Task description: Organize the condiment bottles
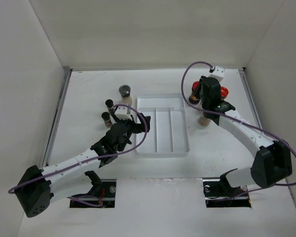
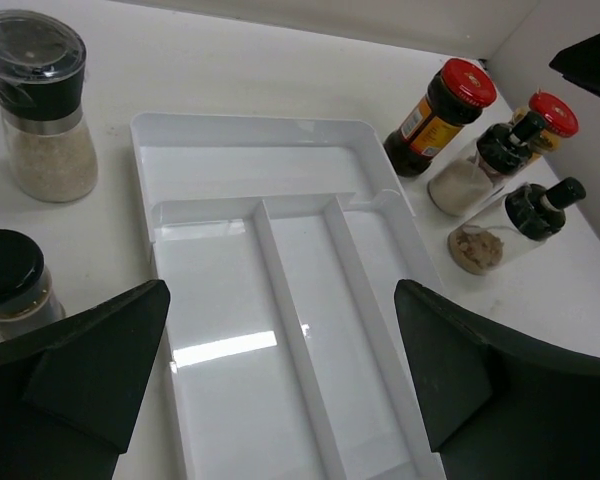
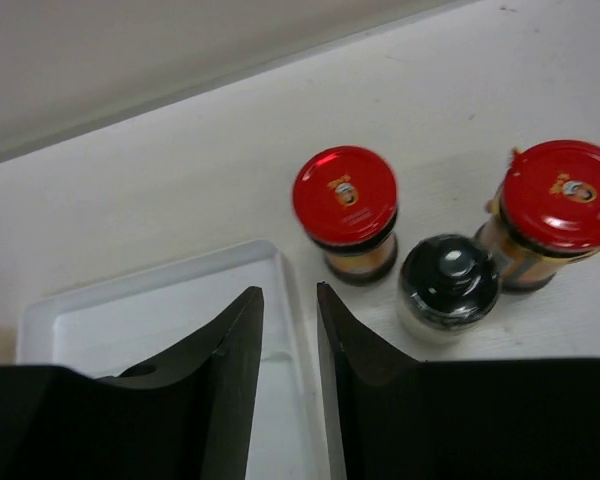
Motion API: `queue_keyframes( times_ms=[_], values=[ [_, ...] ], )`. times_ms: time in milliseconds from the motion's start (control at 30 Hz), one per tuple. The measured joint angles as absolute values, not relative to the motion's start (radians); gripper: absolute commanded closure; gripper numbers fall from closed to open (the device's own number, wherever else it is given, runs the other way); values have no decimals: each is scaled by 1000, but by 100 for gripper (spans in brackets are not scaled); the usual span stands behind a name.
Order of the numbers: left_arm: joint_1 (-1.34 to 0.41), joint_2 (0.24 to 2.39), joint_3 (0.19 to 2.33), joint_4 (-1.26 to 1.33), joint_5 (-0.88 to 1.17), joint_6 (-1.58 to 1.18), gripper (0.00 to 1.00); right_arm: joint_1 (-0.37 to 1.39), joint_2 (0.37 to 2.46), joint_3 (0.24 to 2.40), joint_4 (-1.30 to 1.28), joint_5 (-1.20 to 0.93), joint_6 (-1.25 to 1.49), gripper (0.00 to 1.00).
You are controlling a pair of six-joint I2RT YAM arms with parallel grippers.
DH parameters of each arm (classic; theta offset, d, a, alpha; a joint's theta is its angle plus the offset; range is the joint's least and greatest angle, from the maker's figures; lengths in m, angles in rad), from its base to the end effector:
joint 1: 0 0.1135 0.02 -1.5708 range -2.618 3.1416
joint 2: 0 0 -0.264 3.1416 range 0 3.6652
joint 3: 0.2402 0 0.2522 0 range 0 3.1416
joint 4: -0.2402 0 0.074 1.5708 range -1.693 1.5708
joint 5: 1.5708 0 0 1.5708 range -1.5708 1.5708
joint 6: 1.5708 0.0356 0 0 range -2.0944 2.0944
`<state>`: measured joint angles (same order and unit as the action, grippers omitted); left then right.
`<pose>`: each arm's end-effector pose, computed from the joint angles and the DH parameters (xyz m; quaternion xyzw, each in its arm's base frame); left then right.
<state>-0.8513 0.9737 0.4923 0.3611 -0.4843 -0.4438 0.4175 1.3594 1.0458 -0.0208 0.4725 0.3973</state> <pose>0.1582 -0.1555 0.2589 -0.0088 0.7437 -0.2453 0.6219 0.2954 0.1133 0.3184 0.1276 0.7936 0.0481 0.5929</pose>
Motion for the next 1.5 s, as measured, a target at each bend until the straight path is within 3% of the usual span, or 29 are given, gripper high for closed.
queue_keyframes(
  times_ms=[33, 100, 167, 333, 567, 1133, 1500],
  values=[
    [-851, 978, 488, 370, -476, -447, 1, 394, 1386, 1068, -30, 476, 387, 57],
    [-850, 995, 482, 395, -448, -455, 16, 364, 1439, 1113, -47, 483, 364, 37],
    [-847, 1020, 475, 424, -415, -461, 28, 351, 1486, 1158, -60, 490, 337, 31],
    [-833, 1083, 471, 443, -362, -483, 19, 347, 1532, 1197, -71, 493, 301, 24],
    [-820, 1096, 471, 442, -299, -506, 18, 346, 1535, 1199, -72, 490, 289, 10],
    [-809, 1077, 451, 488, -258, -517, 14, 273, 1810, 1408, -129, 426, 244, 9],
    [-759, 1077, 434, 499, -256, -547, 13, 273, 1869, 1434, -156, 418, 230, 16]
  ],
)
